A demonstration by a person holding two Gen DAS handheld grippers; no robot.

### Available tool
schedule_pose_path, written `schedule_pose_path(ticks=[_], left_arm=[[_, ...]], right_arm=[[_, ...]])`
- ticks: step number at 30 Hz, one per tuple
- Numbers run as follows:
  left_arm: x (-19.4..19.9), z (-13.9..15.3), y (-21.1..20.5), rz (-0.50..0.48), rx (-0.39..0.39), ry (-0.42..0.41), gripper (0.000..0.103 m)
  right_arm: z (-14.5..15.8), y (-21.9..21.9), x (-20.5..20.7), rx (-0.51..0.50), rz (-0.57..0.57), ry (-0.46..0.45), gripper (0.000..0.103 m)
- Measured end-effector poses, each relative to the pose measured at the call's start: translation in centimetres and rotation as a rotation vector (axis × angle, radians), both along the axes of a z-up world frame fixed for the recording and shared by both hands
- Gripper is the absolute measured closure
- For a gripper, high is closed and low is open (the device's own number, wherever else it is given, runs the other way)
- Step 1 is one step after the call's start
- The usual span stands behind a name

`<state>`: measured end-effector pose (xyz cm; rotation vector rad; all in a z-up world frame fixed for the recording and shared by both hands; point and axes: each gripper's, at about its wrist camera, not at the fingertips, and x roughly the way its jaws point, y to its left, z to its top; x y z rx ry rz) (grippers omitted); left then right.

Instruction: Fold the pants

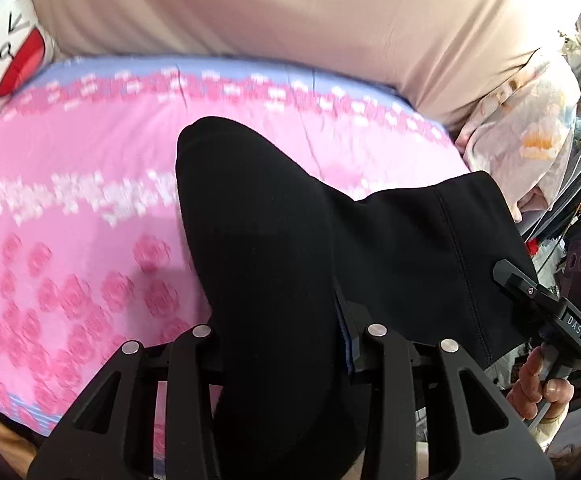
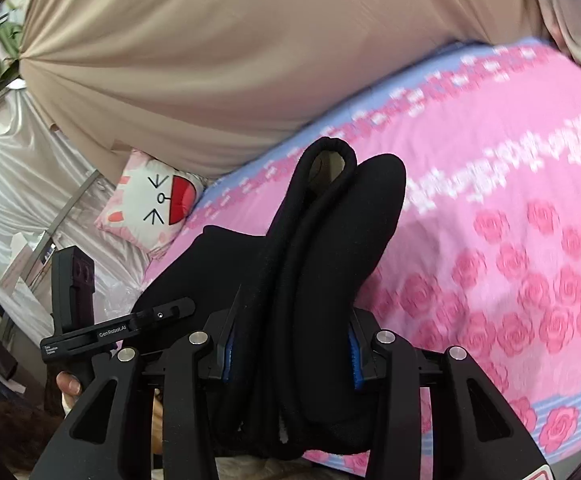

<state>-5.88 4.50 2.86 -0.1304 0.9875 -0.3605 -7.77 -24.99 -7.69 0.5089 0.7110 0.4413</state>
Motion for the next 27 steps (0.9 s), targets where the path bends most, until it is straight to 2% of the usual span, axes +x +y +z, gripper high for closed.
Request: schedule_pose_path(ticks=[9,22,27], left_arm=[[0.0,3.5,-0.1,0.0,0.027,-0.1,0.068],[1.6,7.1,-1.4,-0.014,0.057,-0.226,0.068],[2.3,9.1,-1.6,-0.014,0.061,-0.302,0.068]], right_arm=[[4.1,0.9,0.1,-0.053,0.016,-0.112,0.064],[8.1,1.1,1.6,-0.09,0.005,-0.22,0.064],[10.0,0.8,2.6,-0.095,0.003,-0.277,0.064]])
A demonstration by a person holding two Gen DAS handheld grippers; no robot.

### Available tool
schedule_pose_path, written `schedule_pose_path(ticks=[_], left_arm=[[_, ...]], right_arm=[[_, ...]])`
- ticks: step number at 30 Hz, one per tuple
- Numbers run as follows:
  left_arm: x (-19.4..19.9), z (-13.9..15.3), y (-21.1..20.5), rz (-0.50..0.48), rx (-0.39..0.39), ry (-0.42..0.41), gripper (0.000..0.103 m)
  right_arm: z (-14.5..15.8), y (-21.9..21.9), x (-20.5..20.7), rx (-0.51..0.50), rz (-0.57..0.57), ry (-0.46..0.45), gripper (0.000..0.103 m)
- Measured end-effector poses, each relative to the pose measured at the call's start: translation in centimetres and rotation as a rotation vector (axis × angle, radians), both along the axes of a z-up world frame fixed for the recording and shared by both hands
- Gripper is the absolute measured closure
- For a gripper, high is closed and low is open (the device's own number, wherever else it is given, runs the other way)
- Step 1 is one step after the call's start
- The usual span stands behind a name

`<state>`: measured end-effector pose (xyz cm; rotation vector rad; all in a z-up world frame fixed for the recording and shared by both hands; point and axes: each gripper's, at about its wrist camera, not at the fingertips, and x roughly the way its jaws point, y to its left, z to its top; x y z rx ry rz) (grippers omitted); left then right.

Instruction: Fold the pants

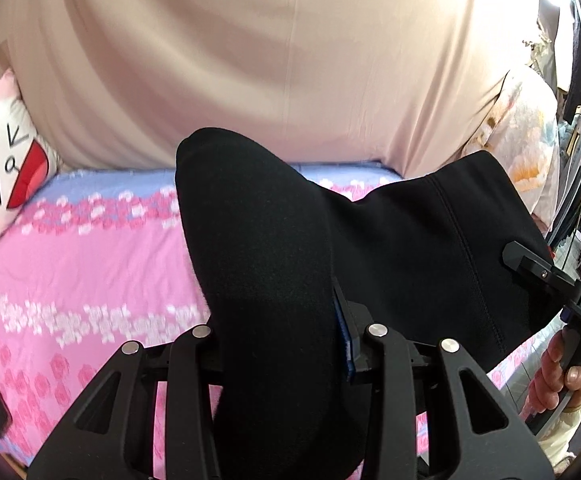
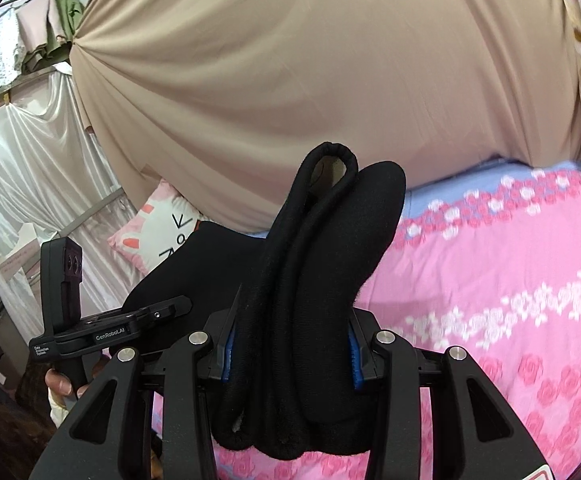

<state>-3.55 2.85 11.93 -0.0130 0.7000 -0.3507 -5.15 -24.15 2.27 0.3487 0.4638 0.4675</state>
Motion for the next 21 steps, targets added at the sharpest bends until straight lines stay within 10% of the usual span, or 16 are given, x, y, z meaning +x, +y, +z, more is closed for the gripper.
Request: schedule_pose_path(ticks=[21], left_arm=[[9.4,5.2,-0.9,0.021,-0.019,-0.253,0.067]], right_arm=[[6.7,-1.1,8.5,0.027,-0.002,-0.205,0.064]])
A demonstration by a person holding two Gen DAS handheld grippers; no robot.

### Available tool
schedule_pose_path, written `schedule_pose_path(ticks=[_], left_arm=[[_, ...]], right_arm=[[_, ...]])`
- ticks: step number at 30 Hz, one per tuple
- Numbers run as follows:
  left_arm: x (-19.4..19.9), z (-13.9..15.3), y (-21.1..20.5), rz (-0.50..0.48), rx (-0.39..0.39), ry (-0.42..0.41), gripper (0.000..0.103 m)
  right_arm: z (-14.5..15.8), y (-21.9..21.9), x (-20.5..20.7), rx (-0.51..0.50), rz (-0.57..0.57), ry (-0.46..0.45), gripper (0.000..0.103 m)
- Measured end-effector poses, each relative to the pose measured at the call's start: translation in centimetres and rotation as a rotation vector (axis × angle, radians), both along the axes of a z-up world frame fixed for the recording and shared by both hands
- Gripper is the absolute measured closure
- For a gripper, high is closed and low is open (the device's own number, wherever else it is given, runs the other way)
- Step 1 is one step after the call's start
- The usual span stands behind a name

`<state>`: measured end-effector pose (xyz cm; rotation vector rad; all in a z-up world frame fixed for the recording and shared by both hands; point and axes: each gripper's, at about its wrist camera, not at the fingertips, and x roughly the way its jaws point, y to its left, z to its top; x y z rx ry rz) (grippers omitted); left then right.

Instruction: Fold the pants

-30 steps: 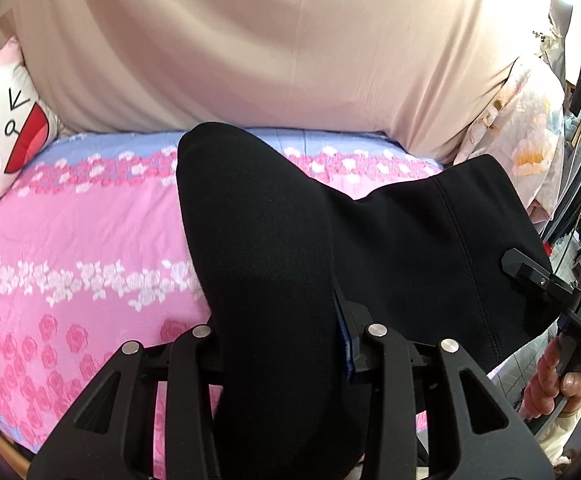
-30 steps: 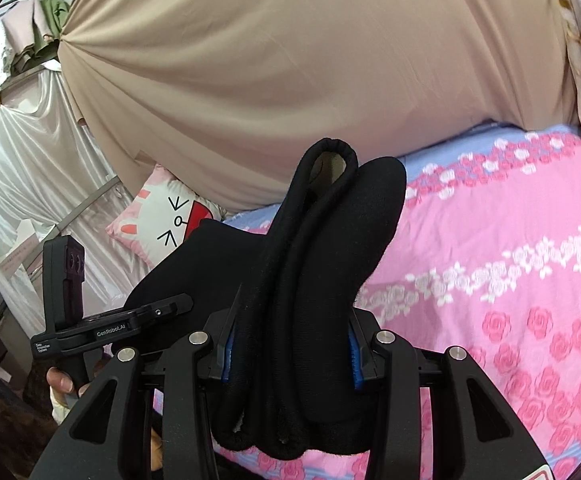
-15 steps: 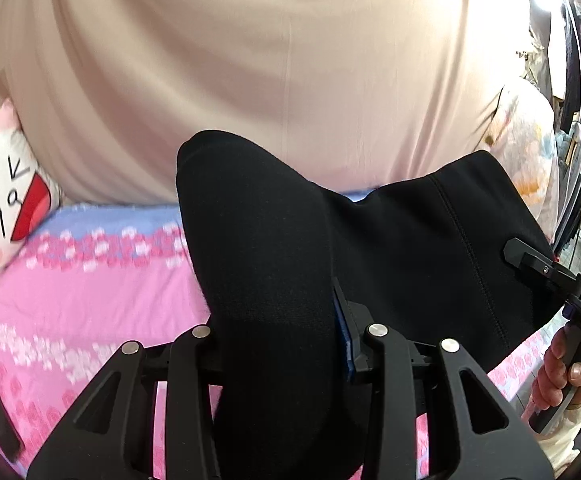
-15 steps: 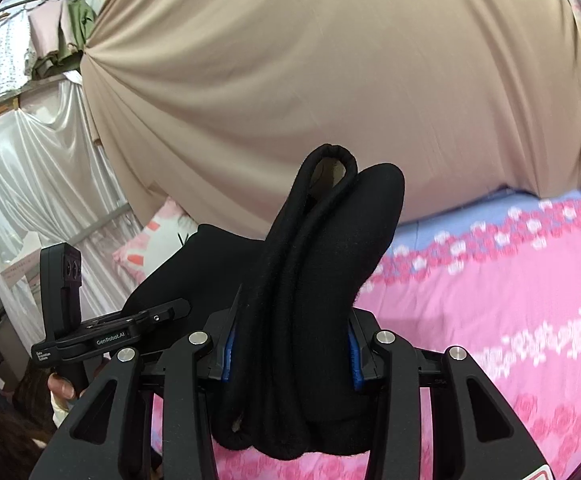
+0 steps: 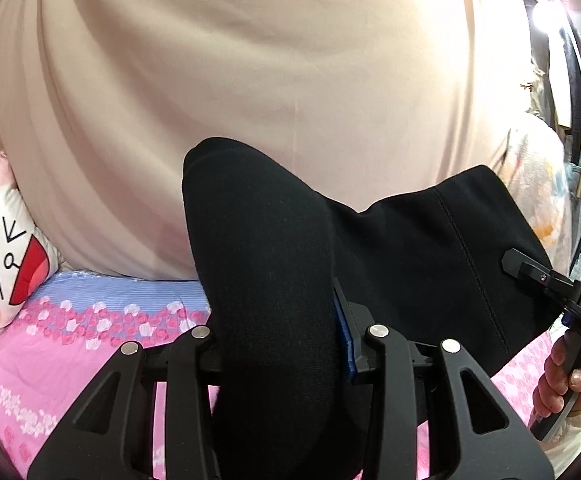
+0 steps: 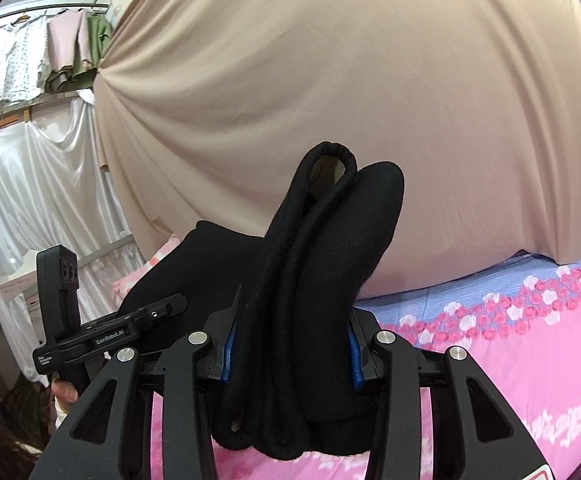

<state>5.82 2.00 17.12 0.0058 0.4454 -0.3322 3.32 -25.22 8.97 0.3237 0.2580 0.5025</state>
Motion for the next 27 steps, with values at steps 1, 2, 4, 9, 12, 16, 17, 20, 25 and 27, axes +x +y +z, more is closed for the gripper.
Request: schedule_pose_path(ticks=[1,2,4,9,12,16,17,20,25,27], left_arm=[[1.0,-0.4,0.0,0.005,-0.002,0.006,0.067],[2.4,-1.2,0.0,0.012,-0.01,0.014,0.067],[4.9,-2.8,-0.2,0.029,-0.008,0.023,0.067],[10.0,-7.6,-1.0,0.072,0.052,0.024,0.067],[12.8,-10.6,-1.0,0.084,0.061,0.055,0.067],[16.6,-15.2,-0.1,0.103,0.053,0.15,0.067],[17.3,-16.2,0.2,0.101,0.042,0.181,0.067],[19.0,-19.2,0.4,0.092,0.043,0.253,0.067],[20.2,-23.2,0.9,0.119,0.061,0.308,0.057],[20.3,-24.1,1.9,0.145,0.033,0.347,0.039]], right_arm=[[-0.3,-0.2,1.0,0.003,-0.004,0.006,0.064],[-0.7,-0.4,2.3,0.005,-0.009,0.012,0.064],[-1.7,-0.7,4.6,0.009,-0.013,0.02,0.064],[-6.1,-1.0,11.4,0.026,-0.019,0.077,0.063],[-9.0,-1.1,14.8,0.034,-0.031,0.126,0.063],[-12.9,-1.1,18.3,0.034,-0.04,0.19,0.063],[-13.6,-1.0,18.9,0.029,-0.042,0.204,0.063],[-16.7,-1.1,20.7,0.014,-0.056,0.277,0.063],[-21.5,-1.8,23.1,-0.014,-0.102,0.441,0.057],[-22.2,-2.7,23.7,0.032,-0.084,0.515,0.048]])
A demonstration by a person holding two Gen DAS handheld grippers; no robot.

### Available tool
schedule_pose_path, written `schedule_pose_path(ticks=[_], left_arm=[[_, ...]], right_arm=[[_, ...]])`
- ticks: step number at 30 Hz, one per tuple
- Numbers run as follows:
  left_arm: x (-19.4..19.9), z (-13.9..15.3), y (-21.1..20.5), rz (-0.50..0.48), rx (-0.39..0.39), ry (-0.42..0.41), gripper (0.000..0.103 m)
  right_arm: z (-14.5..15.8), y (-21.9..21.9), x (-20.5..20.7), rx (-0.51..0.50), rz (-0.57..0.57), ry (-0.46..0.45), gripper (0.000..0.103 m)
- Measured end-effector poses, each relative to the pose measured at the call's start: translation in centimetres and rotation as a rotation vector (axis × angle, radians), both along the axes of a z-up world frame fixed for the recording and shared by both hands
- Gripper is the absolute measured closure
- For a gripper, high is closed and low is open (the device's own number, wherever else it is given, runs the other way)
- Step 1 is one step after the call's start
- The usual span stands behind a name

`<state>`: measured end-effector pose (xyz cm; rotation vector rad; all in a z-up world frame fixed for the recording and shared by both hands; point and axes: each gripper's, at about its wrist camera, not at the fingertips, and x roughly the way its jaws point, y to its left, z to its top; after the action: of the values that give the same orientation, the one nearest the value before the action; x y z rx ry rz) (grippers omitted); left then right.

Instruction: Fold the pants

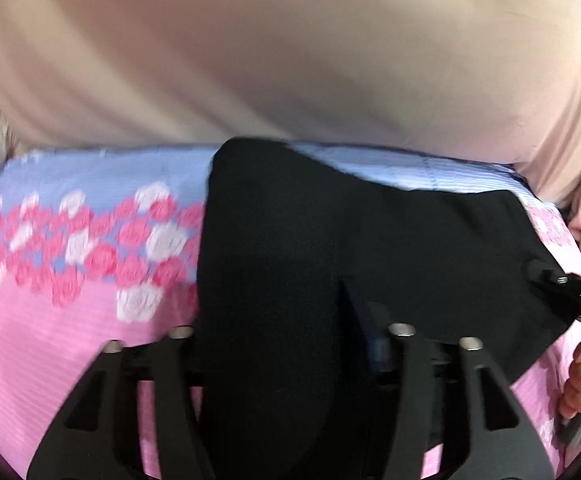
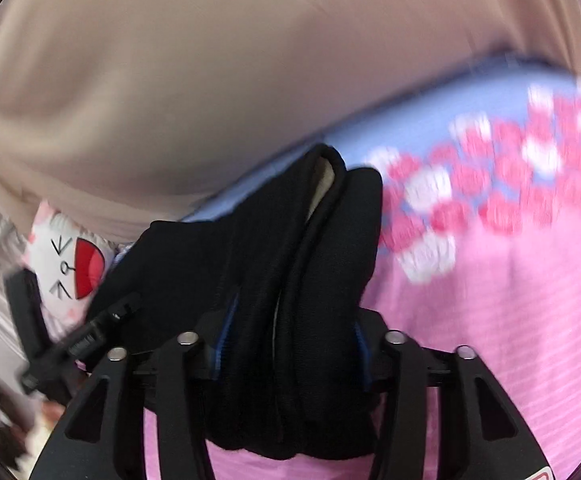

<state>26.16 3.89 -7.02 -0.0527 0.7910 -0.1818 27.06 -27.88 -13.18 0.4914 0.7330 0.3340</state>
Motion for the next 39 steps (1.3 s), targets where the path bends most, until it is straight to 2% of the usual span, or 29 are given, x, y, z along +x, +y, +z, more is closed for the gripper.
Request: schedule_pose_path(ticks=[2,3,4,5,6,7,8,10,11,14,17,20,23,25,28,29,31,33,34,36,39], left_arm=[[-0.7,0.6,1.3,0.037,-0.002,-0.001,0.031],[-1.6,1.1,1.9,0.064,0.021,-0.013,0.031],[-2.9,2.0,2.6,0.077,0.037,-0.038,0.031],[-4.6,3.0,3.3,0.078,0.042,-0.061,0.031],[-6.0,4.1,3.5,0.075,0.041,-0.076,0.031],[-8.1,4.8,3.6,0.042,0.044,-0.081,0.031],[-8.8,4.8,3.4,0.001,0.048,-0.068,0.031],[-10.3,3.9,1.8,-0.113,0.08,-0.001,0.031],[-10.6,2.9,0.7,-0.158,0.101,0.046,0.031],[-10.0,0.4,-1.1,-0.21,0.101,0.128,0.031],[-7.6,-1.1,-1.3,-0.155,0.081,0.152,0.033],[-5.6,-0.9,-0.9,-0.11,0.057,0.177,0.031],[-4.9,-0.7,0.4,-0.091,0.003,0.177,0.035],[-5.4,-1.0,0.8,-0.102,0.005,0.136,0.035],[-6.1,-0.9,0.0,-0.108,0.068,0.129,0.037],[-6.8,-0.5,-0.1,-0.112,0.071,0.134,0.04],[-9.2,1.3,0.1,-0.141,0.068,0.095,0.039],[-11.3,3.7,0.7,-0.141,0.045,0.023,0.021],[-11.6,4.6,0.9,-0.132,0.037,-0.008,0.017],[-10.8,6.4,0.7,-0.101,0.039,-0.059,0.015],[-7.9,6.3,-0.2,-0.066,0.047,-0.058,0.011]], right_arm=[[-0.1,-1.5,-0.5,0.034,-0.035,0.024,0.044],[0.1,-2.2,-1.2,0.03,-0.07,0.018,0.044],[0.6,-3.0,-2.4,0.006,-0.13,0.007,0.041],[1.7,-3.6,-4.5,-0.037,-0.198,-0.034,0.045],[2.7,-3.7,-6.1,-0.079,-0.206,-0.08,0.054],[3.9,-2.9,-8.3,-0.166,-0.163,-0.122,0.077],[4.4,-1.9,-9.6,-0.237,-0.135,-0.137,0.09],[4.3,1.0,-12.0,-0.384,-0.045,-0.152,0.097],[3.4,2.7,-12.6,-0.442,0.018,-0.122,0.103],[0.8,6.2,-11.7,-0.575,0.088,-0.059,0.103],[0.4,7.0,-9.9,-0.561,0.101,-0.016,0.103],[-0.1,6.7,-7.5,-0.615,0.069,0.004,0.103],[0.5,3.3,-6.3,-0.508,-0.067,0.023,0.103],[-0.3,0.8,-6.0,-0.378,-0.091,0.08,0.103],[-0.5,0.6,-6.0,-0.364,-0.094,0.079,0.103],[-0.4,0.7,-6.3,-0.354,-0.093,0.075,0.103],[0.0,0.8,-7.7,-0.328,-0.073,0.102,0.103],[1.2,0.6,-9.8,-0.308,-0.066,0.083,0.098],[2.1,0.7,-10.9,-0.287,-0.07,0.047,0.098],[4.0,1.2,-12.0,-0.224,-0.054,-0.022,0.097],[4.7,4.0,-8.6,-0.207,0.061,-0.02,0.097]])
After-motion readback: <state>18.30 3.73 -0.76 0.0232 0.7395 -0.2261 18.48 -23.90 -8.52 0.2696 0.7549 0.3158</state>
